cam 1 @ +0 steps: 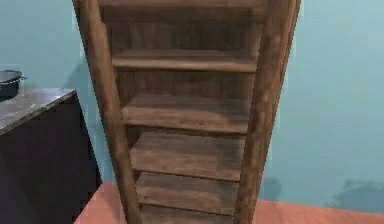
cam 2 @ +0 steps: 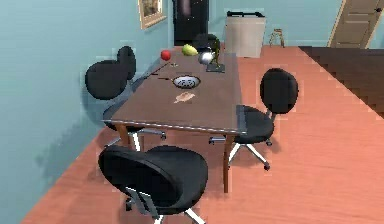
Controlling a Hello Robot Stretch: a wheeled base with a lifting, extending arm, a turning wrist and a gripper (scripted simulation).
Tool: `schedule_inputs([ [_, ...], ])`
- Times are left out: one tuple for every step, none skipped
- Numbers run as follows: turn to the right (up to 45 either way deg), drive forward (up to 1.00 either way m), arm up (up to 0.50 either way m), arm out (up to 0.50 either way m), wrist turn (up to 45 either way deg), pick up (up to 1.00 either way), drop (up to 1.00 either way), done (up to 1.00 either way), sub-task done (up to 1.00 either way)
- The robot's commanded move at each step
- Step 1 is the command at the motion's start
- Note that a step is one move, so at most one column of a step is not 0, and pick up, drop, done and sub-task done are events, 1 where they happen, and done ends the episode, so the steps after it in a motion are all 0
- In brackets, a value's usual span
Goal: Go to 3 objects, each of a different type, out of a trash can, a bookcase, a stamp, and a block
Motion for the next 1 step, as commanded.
schedule_inputs([
  [0.0, 0.00, 0.00, 0.00, 0.0, 0.00, 0.00, 1.00, 0.00],
])
